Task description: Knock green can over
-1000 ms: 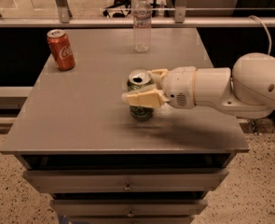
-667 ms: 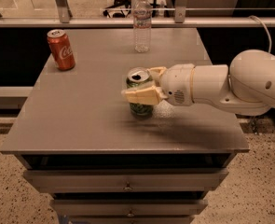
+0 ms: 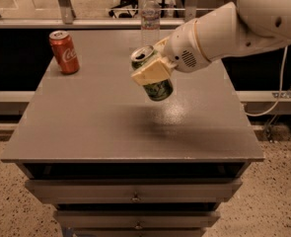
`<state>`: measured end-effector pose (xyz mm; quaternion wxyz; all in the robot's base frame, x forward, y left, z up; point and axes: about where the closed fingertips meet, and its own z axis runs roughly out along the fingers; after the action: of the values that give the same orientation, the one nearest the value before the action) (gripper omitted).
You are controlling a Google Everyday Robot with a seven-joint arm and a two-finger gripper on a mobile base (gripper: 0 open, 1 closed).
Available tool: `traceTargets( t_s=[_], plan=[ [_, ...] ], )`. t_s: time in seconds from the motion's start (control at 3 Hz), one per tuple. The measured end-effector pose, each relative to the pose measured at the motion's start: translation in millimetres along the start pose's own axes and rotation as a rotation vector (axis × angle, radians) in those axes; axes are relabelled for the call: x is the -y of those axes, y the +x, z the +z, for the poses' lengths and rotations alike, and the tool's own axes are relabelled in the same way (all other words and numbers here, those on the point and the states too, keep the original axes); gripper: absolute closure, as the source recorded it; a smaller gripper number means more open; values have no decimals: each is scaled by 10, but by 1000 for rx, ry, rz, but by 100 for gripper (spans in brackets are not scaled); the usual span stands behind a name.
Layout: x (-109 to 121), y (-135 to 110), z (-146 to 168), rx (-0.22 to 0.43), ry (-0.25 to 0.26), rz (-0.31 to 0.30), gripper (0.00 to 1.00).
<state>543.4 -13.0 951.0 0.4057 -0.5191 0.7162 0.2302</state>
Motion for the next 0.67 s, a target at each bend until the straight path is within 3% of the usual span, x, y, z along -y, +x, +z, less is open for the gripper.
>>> traceTargets(
  t_s=[0.33, 0.67],
  plan=[
    [-48, 37, 199, -190, -68, -55, 100],
    [-70, 263, 453, -371, -123, -125, 85]
  ],
)
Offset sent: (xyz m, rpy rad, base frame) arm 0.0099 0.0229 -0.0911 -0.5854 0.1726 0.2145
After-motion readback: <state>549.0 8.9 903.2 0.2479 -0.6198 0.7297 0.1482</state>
